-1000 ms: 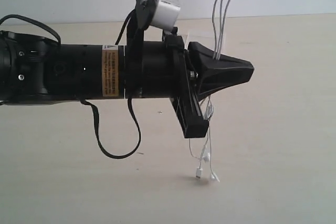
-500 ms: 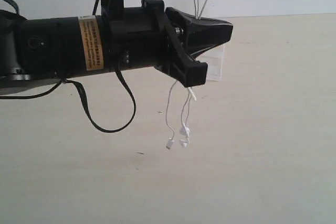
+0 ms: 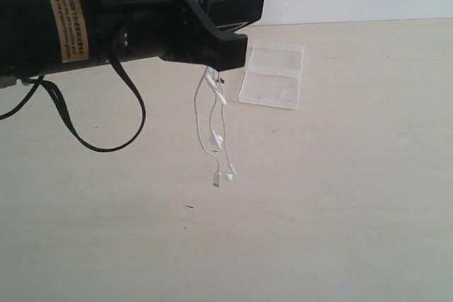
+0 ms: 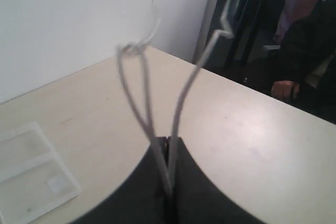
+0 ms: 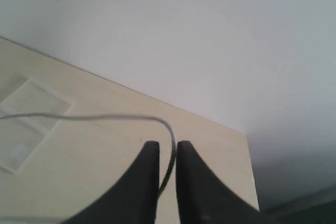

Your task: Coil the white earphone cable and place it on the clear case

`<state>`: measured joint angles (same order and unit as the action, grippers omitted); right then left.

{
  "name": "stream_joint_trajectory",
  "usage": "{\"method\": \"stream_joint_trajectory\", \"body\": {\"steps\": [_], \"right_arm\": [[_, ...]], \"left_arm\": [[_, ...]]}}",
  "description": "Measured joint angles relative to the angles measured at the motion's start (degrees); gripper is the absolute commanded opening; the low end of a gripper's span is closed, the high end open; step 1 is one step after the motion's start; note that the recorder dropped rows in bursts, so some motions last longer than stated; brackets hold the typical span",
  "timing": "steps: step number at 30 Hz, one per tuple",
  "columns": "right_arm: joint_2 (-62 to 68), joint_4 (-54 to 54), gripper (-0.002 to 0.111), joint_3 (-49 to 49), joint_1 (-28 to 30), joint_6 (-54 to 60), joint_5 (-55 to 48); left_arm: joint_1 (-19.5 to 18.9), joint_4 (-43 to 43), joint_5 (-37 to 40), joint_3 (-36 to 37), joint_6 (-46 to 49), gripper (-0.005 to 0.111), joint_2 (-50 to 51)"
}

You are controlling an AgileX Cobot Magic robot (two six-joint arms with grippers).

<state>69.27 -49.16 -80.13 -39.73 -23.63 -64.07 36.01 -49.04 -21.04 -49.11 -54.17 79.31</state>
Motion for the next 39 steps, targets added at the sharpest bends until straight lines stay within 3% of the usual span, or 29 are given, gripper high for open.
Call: {"method": "stream_joint_trajectory", "body": {"steps": [4, 9, 13, 22, 30, 35, 39], "right_arm": [[0.0, 0.0, 0.034, 3.0, 0.6, -0.8, 0.0], [0.0, 2.3, 0.065, 6.8, 0.6, -1.2, -0.2], [-0.8, 5.7, 0.067, 8.1, 0.6, -1.5, 2.7], [-16.9, 11.4, 0.067, 33.0, 0.6, 1.7, 52.4], [-13.8, 11.8, 0.067, 41.3, 0.5, -2.5, 72.8], [-4.6, -6.1, 0.067, 45.2, 0.5, -17.7, 90.3], [-1.3, -1.2, 0.067, 45.2, 0.5, -7.8, 98.3]], "left_arm": [[0.0, 0.0, 2.0, 0.0, -1.1, 0.000, -2.4], [0.0, 0.0, 7.1, 0.0, -1.3, 0.000, -4.7], [0.0, -1.1, 13.0, 0.0, -1.3, 0.000, -5.8], [0.0, -6.2, 16.8, 0.2, -1.5, 0.000, -13.6], [0.0, -8.6, 17.8, 3.0, -1.5, 0.000, -17.9], [0.0, -9.4, 20.7, 3.0, -0.9, 0.000, -18.1], [0.0, -9.4, 21.0, 3.0, -0.7, 0.000, -18.1]]}}
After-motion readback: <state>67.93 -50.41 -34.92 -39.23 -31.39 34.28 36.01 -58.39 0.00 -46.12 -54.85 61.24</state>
